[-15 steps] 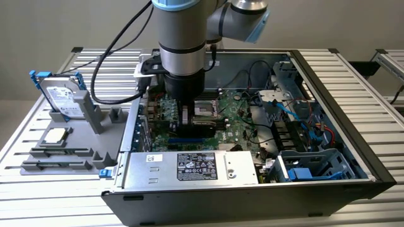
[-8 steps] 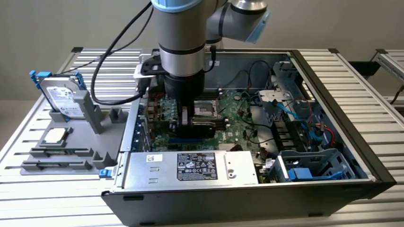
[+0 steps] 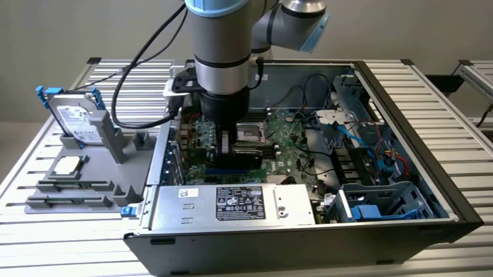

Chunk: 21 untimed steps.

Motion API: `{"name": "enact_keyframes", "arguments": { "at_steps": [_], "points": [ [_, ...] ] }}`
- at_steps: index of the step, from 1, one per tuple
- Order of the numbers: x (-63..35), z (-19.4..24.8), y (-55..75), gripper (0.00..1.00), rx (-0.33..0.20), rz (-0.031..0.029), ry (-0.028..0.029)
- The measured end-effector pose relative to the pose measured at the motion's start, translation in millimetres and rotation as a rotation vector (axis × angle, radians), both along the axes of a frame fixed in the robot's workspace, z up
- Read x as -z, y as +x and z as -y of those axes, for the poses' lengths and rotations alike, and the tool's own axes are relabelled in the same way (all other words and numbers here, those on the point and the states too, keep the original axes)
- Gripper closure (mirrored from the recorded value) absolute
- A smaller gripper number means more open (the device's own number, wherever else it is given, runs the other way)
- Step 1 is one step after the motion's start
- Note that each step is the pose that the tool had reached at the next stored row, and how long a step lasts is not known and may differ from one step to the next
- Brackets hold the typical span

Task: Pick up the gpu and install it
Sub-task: 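Insert the gpu into the slot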

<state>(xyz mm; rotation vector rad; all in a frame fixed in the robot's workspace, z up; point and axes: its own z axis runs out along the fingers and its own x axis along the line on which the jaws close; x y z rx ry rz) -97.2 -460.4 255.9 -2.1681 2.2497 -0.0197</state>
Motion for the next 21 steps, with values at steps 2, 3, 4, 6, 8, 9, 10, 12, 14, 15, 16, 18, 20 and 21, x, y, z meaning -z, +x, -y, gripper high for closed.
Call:
{"name": "enact_keyframes", "arguments": {
  "at_steps": [2,3,4,6,8,9,10,12,14,15,16,18,20,21],
  "points": [
    [0.5,-0.2,0.0,0.73,0.0,-0.0004,-0.0003],
    [0.8,-0.4,0.0,0.73,0.0,-0.0006,-0.0004],
    [1.1,-0.4,0.0,0.73,0.0,-0.0008,-0.0005],
    [1.7,-0.6,0.0,0.73,0.0,-0.0017,-0.0013],
    [2.3,-0.8,0.0,0.73,0.0,-0.0025,-0.002],
    [2.5,-0.9,0.0,0.73,0.0,-0.0029,-0.0023],
    [2.7,-1.0,-0.1,0.73,0.0,-0.0031,-0.0025],
    [3.1,-1.4,-0.1,0.73,0.0,-0.0035,-0.0027],
    [3.3,-1.7,-0.1,0.73,0.0,-0.004,-0.0031],
    [3.4,-1.8,0.0,0.73,0.0,-0.0043,-0.0033],
    [3.5,-1.9,0.0,0.73,0.0,-0.0047,-0.0035],
    [3.8,-2.2,0.0,0.73,0.0,-0.0055,-0.004],
    [4.0,-2.7,0.0,0.73,0.0,-0.0067,-0.0048],
    [4.1,-2.8,0.0,0.73,0.0,-0.0076,-0.0052]
  ]
}}
